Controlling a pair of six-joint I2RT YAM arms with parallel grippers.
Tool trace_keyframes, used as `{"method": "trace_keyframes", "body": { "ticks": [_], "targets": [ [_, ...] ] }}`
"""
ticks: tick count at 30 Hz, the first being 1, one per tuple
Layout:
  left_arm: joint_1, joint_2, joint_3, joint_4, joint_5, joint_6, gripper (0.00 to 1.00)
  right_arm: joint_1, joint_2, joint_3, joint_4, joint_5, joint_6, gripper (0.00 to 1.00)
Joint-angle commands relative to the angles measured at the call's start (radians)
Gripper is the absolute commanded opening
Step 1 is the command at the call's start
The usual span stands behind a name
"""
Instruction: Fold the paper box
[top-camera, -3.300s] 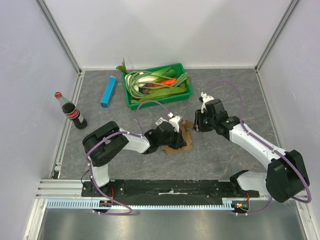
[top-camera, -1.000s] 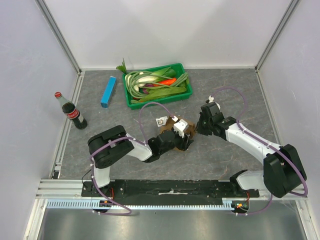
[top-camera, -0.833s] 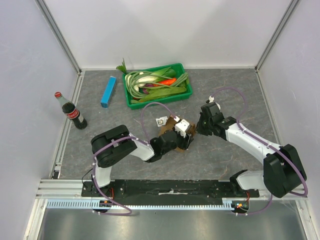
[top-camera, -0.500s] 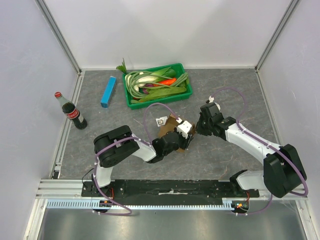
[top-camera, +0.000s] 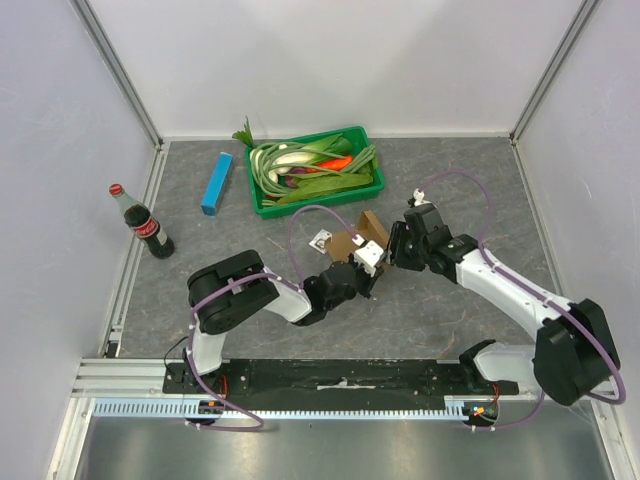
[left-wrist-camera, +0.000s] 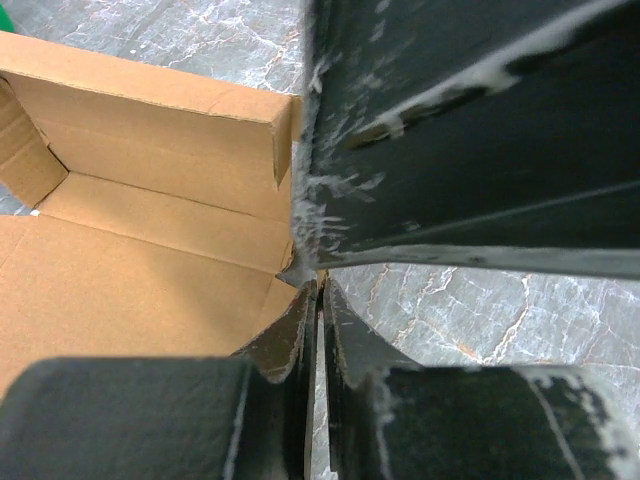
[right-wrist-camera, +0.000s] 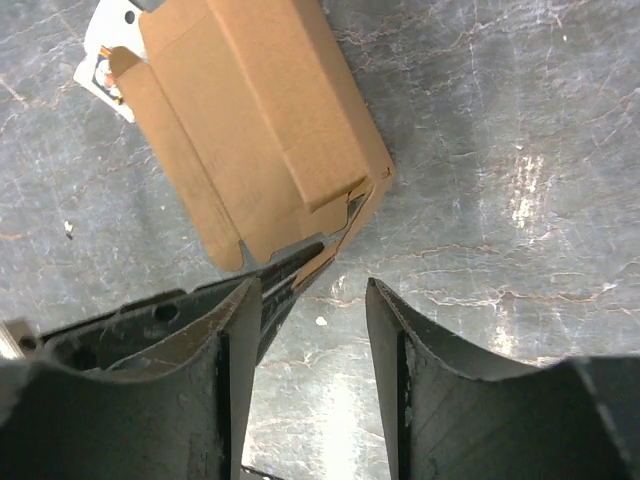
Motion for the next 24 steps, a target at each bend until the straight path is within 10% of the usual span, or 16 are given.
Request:
{"method": "trace_keyframes", "body": {
  "ticks": [1, 24],
  "targets": [
    [0.021, -0.028, -0.007, 0.046, 0.032, 0.007, 0.10, 0.004, -0.100, 0.024, -0.018, -0.014, -0.116, 0.58],
    [0.106, -0.031, 0.013, -0.023, 0.284, -0.016, 0.09, -0.049, 0.208, 0.240, -0.027, -0.132, -0.643, 0.68]
  ]
}}
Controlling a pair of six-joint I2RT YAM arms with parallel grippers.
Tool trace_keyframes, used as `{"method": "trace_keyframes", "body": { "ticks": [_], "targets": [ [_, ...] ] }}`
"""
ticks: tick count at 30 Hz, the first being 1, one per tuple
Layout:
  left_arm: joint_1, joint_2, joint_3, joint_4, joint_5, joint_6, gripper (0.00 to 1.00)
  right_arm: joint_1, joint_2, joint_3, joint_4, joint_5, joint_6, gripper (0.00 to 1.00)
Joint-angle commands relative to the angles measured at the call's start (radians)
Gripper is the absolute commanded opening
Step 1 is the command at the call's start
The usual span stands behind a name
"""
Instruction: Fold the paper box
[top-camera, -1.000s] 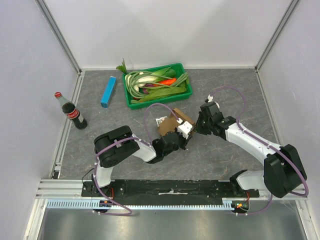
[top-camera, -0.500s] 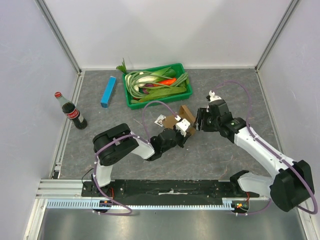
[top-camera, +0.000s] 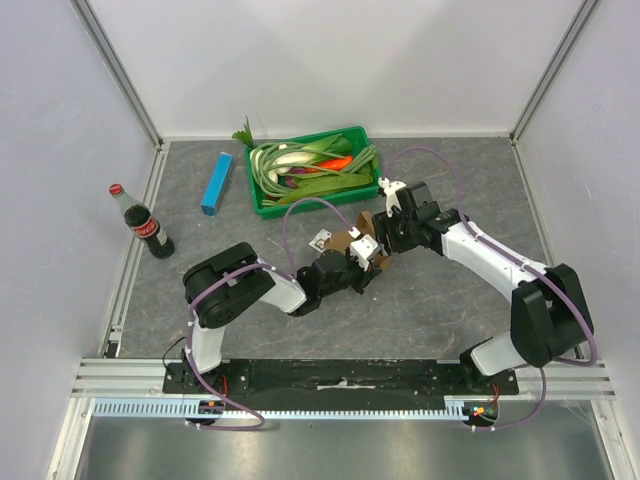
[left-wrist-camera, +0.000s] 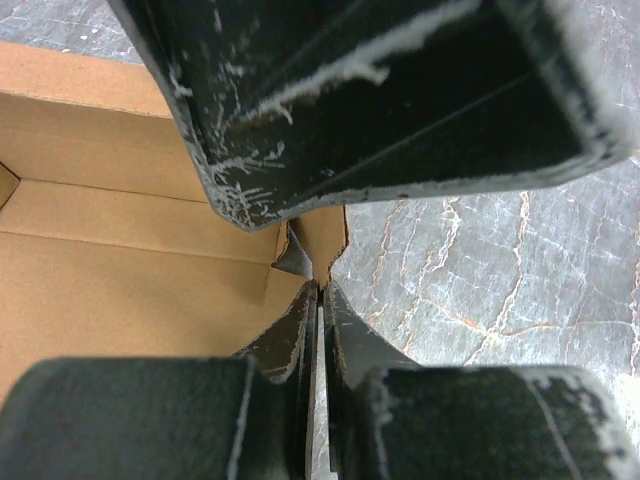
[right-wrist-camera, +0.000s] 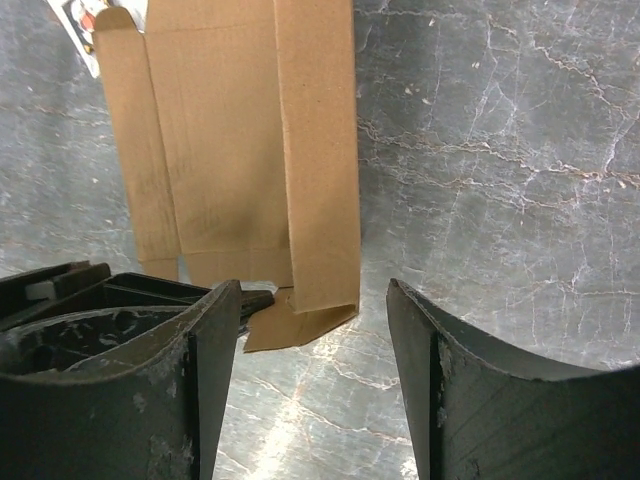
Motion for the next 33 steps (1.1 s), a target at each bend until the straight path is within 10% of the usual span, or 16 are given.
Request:
{"method": "trace_keyframes", "body": {
  "ticks": [1, 19, 33],
  "targets": [
    [0.017, -0.031, 0.017, -0.002, 0.058, -0.014, 0.09, 0.000, 0.035, 0.043, 0.023, -0.009, -0.096, 0.68],
    [0.067, -0.054, 0.077, -0.117, 0.086, 0.055, 0.09, -0.001, 0.061, 0.050, 0.038, -0.042, -0.188, 0.42],
    [0.155, -0.011, 0.187, -0.244, 0.245, 0.085, 0.09, -0.036, 0.049, 0.074, 0.040, -0.083, -0.033, 0.63]
  ]
}}
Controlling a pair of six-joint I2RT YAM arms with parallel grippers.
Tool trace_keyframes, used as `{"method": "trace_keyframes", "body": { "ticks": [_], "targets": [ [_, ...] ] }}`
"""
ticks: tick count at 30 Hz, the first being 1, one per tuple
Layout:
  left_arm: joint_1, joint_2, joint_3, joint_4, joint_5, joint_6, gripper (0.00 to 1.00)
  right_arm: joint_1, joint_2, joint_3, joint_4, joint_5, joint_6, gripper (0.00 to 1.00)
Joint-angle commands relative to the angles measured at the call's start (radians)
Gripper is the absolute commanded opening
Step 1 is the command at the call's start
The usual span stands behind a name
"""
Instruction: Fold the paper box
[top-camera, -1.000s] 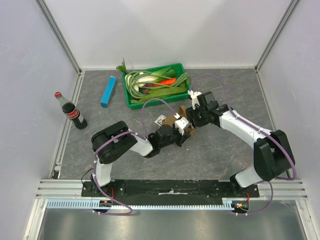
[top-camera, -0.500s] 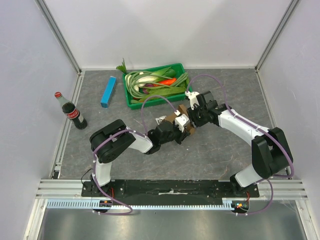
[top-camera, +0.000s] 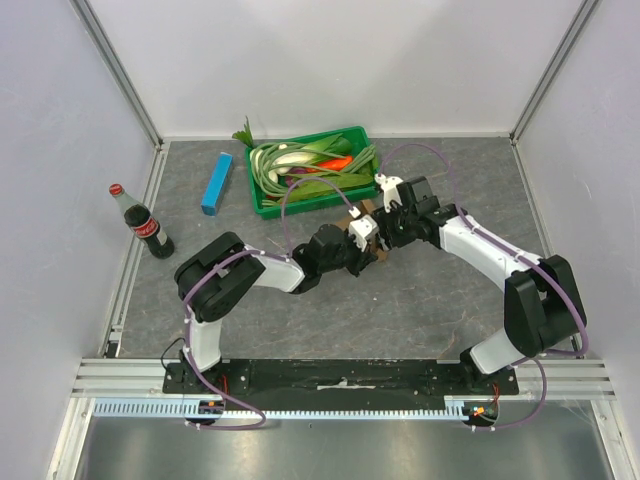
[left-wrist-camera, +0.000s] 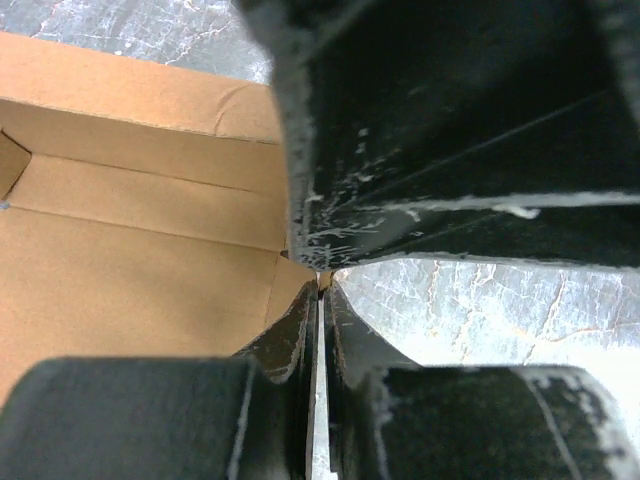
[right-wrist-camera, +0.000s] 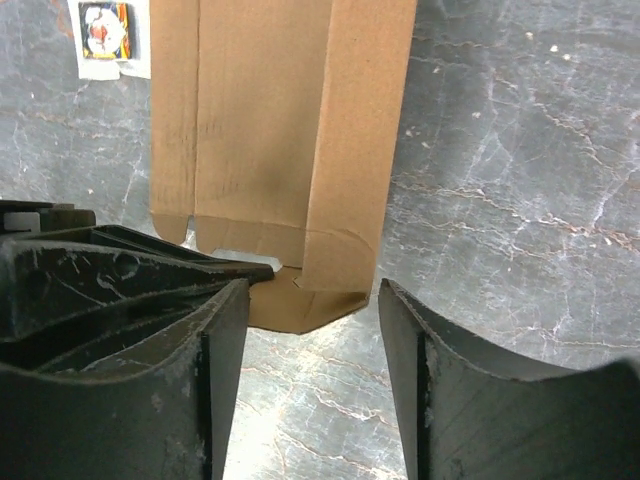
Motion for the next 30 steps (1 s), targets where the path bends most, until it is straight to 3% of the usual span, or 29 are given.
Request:
{"method": "trace_keyframes", "body": {
  "ticks": [1, 6, 11, 14, 19, 23, 25, 30],
  "targets": [
    [0.054, 0.013, 0.077, -0.037, 0.099, 0.025, 0.09, -0.047, -0.034, 0.040, 0.007, -0.034, 0.122, 0.65],
    [0.065, 0.015, 0.097, -0.057, 0.159, -0.049, 0.13, -0.081, -0.145, -0.023, 0.006, 0.022, 0.343, 0.81],
    [0.065, -0.057, 0.058, -0.047, 0.164, -0.198, 0.42, -0.075, -0.288, -0.162, 0.033, 0.092, 0.534, 0.86],
    [0.067, -0.129, -0.028, -0.020, 0.110, -0.262, 0.48, -0.046, -0.373, -0.214, 0.023, 0.171, 0.554, 0.86],
    [0.073, -0.275, -0.088, -0.230, -0.146, -0.336, 0.43, 0.075, -0.389, -0.271, 0.045, 0.318, 0.708, 0.82],
    [0.075, -0.393, -0.180, -0.258, -0.222, -0.362, 0.45, 0.138, -0.366, -0.309, 0.099, 0.426, 0.941, 0.81],
    [0.075, -0.467, -0.234, -0.284, -0.246, -0.374, 0.45, 0.191, -0.334, -0.299, 0.122, 0.559, 1.077, 0.81],
    [0.073, -0.620, -0.324, -0.355, -0.241, -0.399, 0.45, 0.248, -0.171, -0.164, 0.033, 0.670, 1.164, 0.80]
  ]
}}
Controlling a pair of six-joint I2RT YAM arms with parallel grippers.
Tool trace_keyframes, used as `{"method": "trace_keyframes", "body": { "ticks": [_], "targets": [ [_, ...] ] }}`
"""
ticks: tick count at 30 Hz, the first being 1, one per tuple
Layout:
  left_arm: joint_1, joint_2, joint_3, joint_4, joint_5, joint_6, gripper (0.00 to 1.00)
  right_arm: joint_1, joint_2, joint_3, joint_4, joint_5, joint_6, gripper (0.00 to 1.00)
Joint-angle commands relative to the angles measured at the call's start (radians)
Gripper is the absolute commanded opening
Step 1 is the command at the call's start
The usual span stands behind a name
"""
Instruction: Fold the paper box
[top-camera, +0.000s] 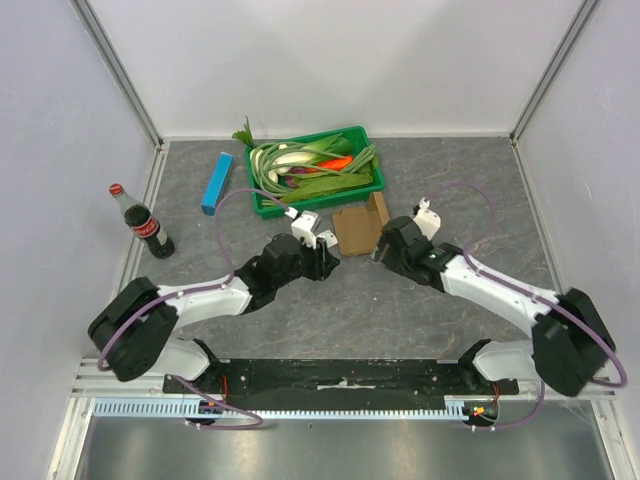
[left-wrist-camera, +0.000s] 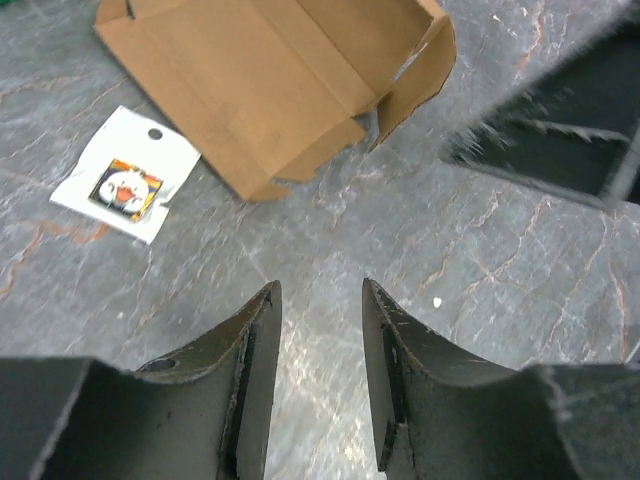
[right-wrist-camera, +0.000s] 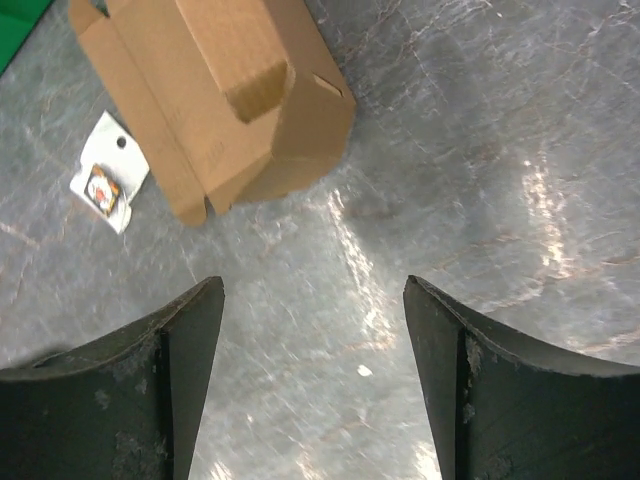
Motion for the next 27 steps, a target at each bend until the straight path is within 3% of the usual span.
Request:
{"method": "trace_keyframes", "body": {
  "ticks": [1, 8, 12, 17, 21, 22, 24, 27],
  "targets": [
    [-0.001, -0.138, -0.066, -0.079, -0.047, -0.066, 0.45, 0.040, 0.160, 0.159, -0.025, 0.188, 0.180, 0.80],
    [-0.014, -0.364, -0.176, -0.138, -0.035, -0.114, 0.45, 0.049, 0.332, 0.299, -0.165, 0.312, 0.230, 0.73],
    [-0.029, -0.438, -0.205, -0.164, -0.030, -0.122, 0.45, 0.066, 0.389, 0.381, -0.287, 0.407, 0.241, 0.56],
    [-0.037, -0.510, -0.204, -0.195, -0.018, -0.100, 0.45, 0.078, 0.458, 0.425, -0.355, 0.460, 0.244, 0.50],
    [-0.037, -0.527, -0.164, -0.236, -0.004, -0.054, 0.45, 0.081, 0.466, 0.416, -0.364, 0.467, 0.238, 0.31],
    [-0.037, -0.528, -0.155, -0.247, -0.006, -0.047, 0.45, 0.081, 0.461, 0.412, -0.364, 0.470, 0.232, 0.18],
    [-0.035, -0.531, -0.132, -0.268, -0.006, -0.034, 0.45, 0.081, 0.438, 0.401, -0.367, 0.475, 0.203, 0.08],
    [-0.035, -0.533, -0.100, -0.284, -0.004, -0.033, 0.47, 0.081, 0.391, 0.389, -0.364, 0.473, 0.099, 0.05]
  ]
}}
